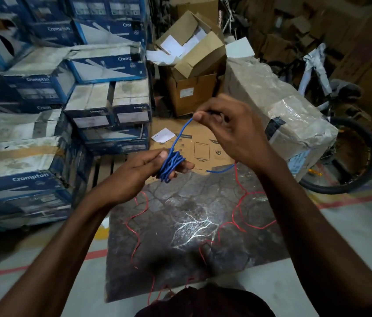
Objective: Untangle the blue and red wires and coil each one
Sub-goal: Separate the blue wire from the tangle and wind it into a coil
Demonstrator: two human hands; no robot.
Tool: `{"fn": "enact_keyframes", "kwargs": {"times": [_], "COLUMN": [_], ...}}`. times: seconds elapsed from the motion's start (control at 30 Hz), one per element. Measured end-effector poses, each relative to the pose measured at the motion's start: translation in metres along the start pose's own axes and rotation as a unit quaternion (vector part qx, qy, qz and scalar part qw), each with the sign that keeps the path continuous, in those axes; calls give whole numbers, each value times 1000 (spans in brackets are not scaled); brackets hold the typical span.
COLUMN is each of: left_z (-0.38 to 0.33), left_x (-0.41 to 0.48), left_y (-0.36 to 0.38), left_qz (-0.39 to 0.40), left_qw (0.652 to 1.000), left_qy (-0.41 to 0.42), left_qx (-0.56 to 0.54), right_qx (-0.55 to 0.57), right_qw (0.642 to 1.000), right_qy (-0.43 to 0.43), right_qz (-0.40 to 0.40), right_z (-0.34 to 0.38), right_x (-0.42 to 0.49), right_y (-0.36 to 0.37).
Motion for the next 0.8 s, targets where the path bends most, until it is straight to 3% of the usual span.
{"fn": "enact_keyframes", "kwargs": {"times": [0.3, 0.47, 0.67, 0.73, 0.8], "left_z": [-37, -44, -35, -34, -35], "left_x": [-1, 12, 29, 26, 21], "left_y": [-15, -31, -44, -50, -49], "left_qz": [-34, -109, -225, -273, -295], "left_qw": [949, 918, 914, 939, 951], "left_qy": [4, -5, 21, 53, 95], "left_qx": [-312, -382, -336, -203, -4], "right_qx": [62, 154, 179, 158, 130], "right_qw": [989, 961, 942, 945, 952], "right_qy": [132, 208, 211, 187, 149], "right_qz": [38, 101, 190, 215, 233], "right_z": [-53, -35, 18, 33, 46], "right_x": [-52, -115, -150, -148, -139], "right_y": [60, 101, 116, 107, 96]}}
Point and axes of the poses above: each hand's wrist, its own x-axis towards the middle knuckle, its own y-axis out of the palm, z = x × y, the point moved 9 cm from there along x, towards the middle knuckle, and after that the axes turned 15 degrees about -z, right-handed, at the moved point
